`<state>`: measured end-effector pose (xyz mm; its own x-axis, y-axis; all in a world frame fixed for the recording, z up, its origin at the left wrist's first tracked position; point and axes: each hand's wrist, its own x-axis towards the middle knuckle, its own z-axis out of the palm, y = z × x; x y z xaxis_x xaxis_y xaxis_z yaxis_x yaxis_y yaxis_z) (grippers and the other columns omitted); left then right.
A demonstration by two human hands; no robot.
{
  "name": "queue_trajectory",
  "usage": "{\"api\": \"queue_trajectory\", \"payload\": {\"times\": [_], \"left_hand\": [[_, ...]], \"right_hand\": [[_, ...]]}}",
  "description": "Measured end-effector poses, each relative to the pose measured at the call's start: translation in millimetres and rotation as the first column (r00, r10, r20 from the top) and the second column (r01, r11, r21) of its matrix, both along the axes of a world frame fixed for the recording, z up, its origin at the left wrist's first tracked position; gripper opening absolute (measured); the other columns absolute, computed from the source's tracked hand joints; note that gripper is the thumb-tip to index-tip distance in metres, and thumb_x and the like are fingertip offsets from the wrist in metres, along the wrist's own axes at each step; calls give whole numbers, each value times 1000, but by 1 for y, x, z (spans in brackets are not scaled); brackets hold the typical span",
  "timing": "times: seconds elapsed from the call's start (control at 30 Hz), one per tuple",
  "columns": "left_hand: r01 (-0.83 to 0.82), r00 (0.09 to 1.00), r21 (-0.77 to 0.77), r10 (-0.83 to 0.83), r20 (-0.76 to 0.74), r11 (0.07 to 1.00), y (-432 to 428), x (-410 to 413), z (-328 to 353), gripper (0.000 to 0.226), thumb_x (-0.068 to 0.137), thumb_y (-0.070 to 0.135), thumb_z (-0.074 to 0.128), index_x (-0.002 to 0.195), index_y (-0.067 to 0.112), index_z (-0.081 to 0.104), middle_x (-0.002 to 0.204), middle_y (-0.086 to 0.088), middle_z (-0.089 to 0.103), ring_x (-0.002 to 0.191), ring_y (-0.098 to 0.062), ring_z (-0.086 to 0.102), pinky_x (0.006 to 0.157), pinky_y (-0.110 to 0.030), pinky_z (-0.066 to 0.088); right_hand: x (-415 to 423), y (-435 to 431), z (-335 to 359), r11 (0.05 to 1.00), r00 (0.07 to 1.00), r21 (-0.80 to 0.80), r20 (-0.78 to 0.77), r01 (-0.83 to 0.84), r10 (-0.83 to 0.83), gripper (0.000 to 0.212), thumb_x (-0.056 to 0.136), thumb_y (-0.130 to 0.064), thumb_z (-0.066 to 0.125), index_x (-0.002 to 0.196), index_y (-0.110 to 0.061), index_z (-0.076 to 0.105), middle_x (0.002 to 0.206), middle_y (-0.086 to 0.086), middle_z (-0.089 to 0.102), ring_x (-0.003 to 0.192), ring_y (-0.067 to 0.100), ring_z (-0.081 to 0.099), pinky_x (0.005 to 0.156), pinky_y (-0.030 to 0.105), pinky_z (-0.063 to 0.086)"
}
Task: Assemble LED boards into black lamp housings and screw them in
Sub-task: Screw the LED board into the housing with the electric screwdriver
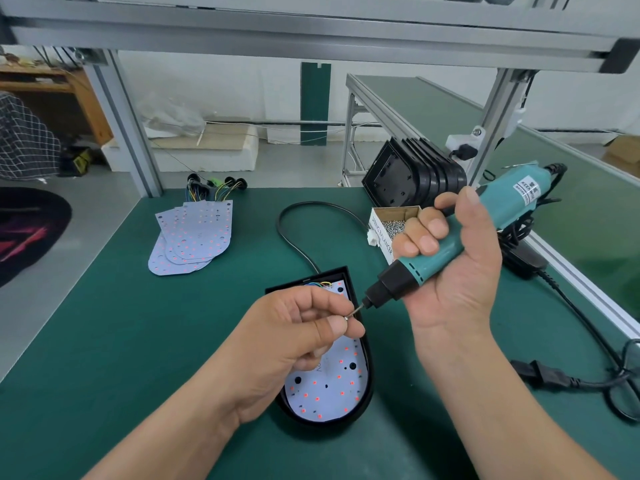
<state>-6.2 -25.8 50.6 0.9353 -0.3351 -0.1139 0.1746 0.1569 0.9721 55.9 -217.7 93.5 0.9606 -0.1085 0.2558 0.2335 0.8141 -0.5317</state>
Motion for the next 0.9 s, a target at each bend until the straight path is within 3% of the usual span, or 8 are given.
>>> {"api": "queue_trajectory", "payload": {"times": [0.4, 0.73, 0.9], "left_hand": [[-69, 997, 58, 66, 49, 996, -2, -1, 0, 10, 85, 20, 78, 93, 27, 79, 102, -13, 81, 54, -4, 49, 51, -15, 38], [-96, 994, 85, 90, 68, 992, -2, -1, 1, 17, 92, 10, 81, 91, 27, 79, 99, -10, 82, 57, -6, 49, 50, -15, 38], [-64, 994, 80, 56, 93, 995, -3, -4, 4, 12, 88, 19, 73, 94, 28, 77, 102, -10, 81, 54, -8, 42, 51, -15, 38]], "right_hand": [[-1, 1, -2, 1000, 1000, -28, -3, -2, 2, 24, 103, -32, 60, 84, -19, 66, 66, -6, 50, 52, 7, 43, 53, 23, 43], [0, 3, -3, 999, 999, -38, -28, 20, -22, 22, 101, -35, 64, 86, -19, 65, 67, -6, 50, 53, 8, 44, 54, 24, 44], [1, 2, -4, 1000, 1000, -29, -19, -2, 1, 22, 102, -36, 63, 89, -18, 63, 67, -6, 50, 52, 8, 44, 54, 24, 44]]}}
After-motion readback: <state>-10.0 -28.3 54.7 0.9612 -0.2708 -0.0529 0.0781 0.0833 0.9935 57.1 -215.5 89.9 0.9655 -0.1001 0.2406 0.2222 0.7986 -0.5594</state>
